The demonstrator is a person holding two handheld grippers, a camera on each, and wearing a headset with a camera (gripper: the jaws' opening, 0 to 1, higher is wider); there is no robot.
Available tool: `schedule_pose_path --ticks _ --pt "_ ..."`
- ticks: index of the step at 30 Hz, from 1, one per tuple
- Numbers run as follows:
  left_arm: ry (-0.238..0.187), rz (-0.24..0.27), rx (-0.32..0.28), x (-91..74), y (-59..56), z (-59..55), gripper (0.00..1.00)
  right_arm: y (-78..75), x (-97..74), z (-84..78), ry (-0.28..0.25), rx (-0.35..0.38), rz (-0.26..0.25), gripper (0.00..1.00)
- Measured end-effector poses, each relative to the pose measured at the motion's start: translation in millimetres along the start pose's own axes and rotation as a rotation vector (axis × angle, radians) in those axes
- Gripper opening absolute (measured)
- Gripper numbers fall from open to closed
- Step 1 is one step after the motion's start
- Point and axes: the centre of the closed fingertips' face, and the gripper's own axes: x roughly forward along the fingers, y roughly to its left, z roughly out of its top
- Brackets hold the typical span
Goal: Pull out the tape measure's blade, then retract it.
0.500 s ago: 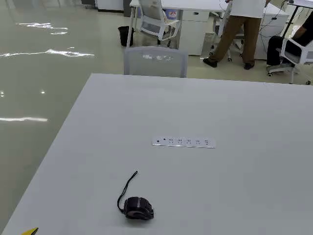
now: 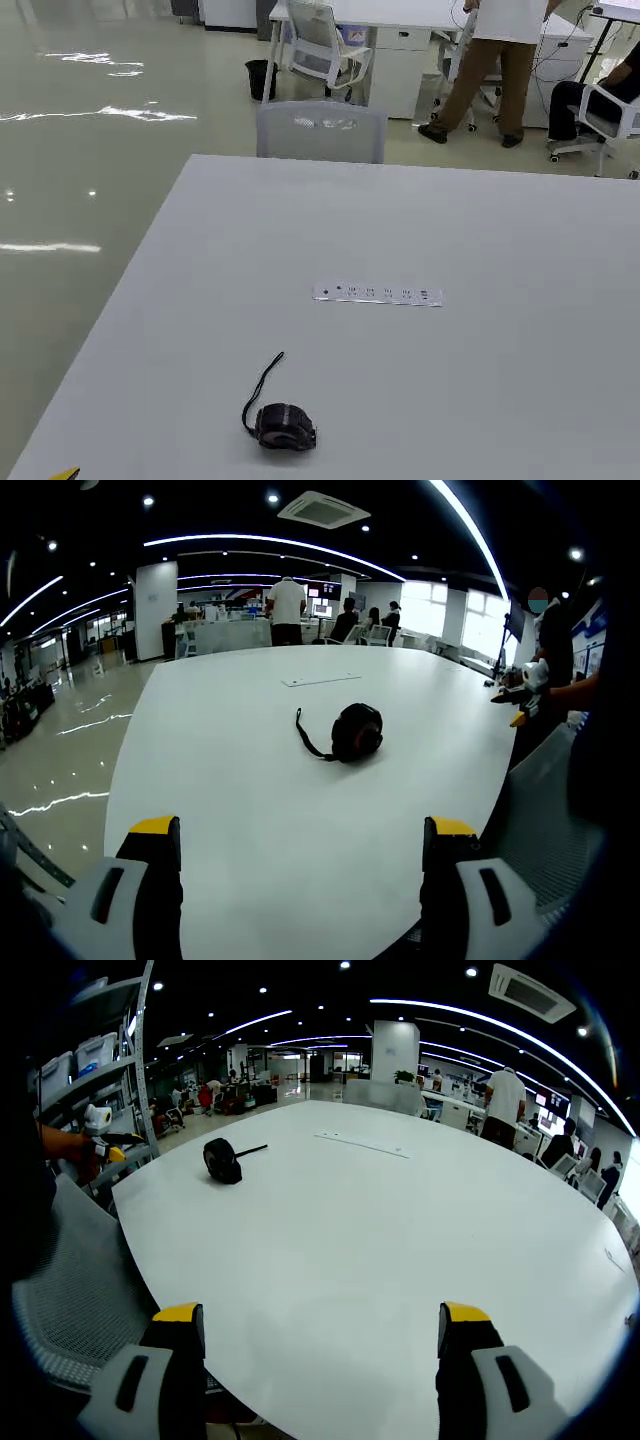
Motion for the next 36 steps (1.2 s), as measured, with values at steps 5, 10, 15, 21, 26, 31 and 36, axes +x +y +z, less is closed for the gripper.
schedule_pose_path --ticks 5,10,15,21,26,31,36 --pt "-0.002 0.001 -0.005 -0.9 -1.1 -0.7 0.99 3.6 -2.5 2.6 0.003 -0.002 -0.001 1.00" --pt "-0.005 0.000 -0.009 -0.5 1.4 -3.9 0.99 3.6 -4.2 4.3 0.000 -0.001 -0.005 1.00" --pt "-0.005 0.002 -0.010 -1.2 0.1 -1.7 0.99 2.6 -4.6 2.3 0.001 -0.001 -0.004 1.00" --pt "-0.002 -0.002 -0.014 1.3 1.0 -3.4 0.99 -2.5 -2.0 -1.5 0.002 0.003 -0.006 1.00" --pt "0.001 -0.004 -0.022 6.8 -2.4 -4.1 0.99 -5.0 1.3 -1.6 0.003 0.002 -0.004 1.00" --pt "0.003 -0.018 -0.014 12.1 -4.5 -1.8 0.99 -5.2 5.1 -3.6 0.015 0.001 0.008 0.97" --pt "0.016 -0.032 0.002 17.3 -7.0 2.0 0.99 -4.9 8.2 -2.3 0.017 -0.002 0.013 0.97"
